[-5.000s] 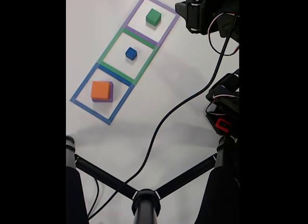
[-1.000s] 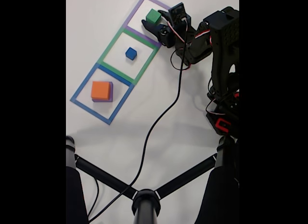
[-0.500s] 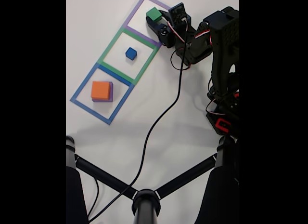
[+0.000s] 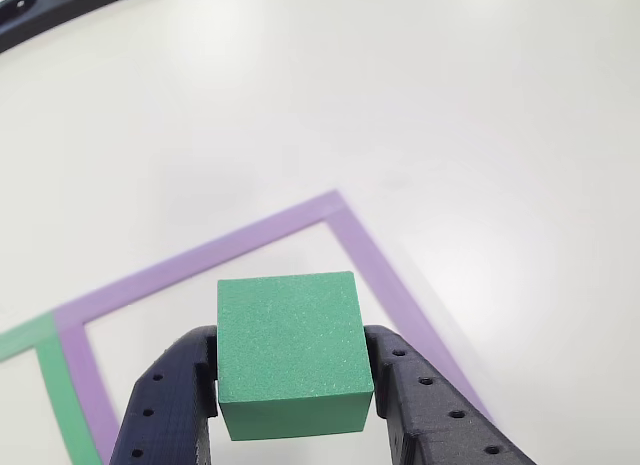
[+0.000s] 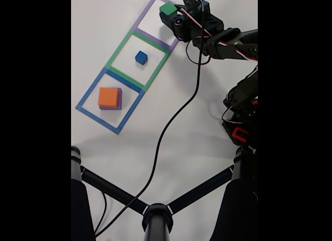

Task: Tower of hanoi

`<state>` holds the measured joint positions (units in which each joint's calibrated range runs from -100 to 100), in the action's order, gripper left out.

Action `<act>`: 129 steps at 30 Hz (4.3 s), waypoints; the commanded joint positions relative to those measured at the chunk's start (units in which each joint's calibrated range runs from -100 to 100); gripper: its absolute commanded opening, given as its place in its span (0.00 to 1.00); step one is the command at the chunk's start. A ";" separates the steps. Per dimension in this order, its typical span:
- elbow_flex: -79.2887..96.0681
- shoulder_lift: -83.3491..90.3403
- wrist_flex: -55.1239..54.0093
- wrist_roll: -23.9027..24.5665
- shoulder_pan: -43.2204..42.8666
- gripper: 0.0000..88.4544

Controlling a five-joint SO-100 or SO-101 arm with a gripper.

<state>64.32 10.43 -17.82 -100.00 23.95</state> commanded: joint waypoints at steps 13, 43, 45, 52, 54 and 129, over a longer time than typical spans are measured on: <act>-44.73 32.76 88.60 0.00 -4.08 0.08; -53.00 49.75 109.97 0.00 -32.60 0.08; -47.73 50.39 105.19 0.00 -34.28 0.08; -21.84 51.99 77.83 0.00 -37.86 0.09; -14.57 51.51 68.28 0.00 -38.85 0.09; 3.33 -2.65 -22.45 0.00 -44.88 0.31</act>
<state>69.10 0.46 -43.82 -99.41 -21.24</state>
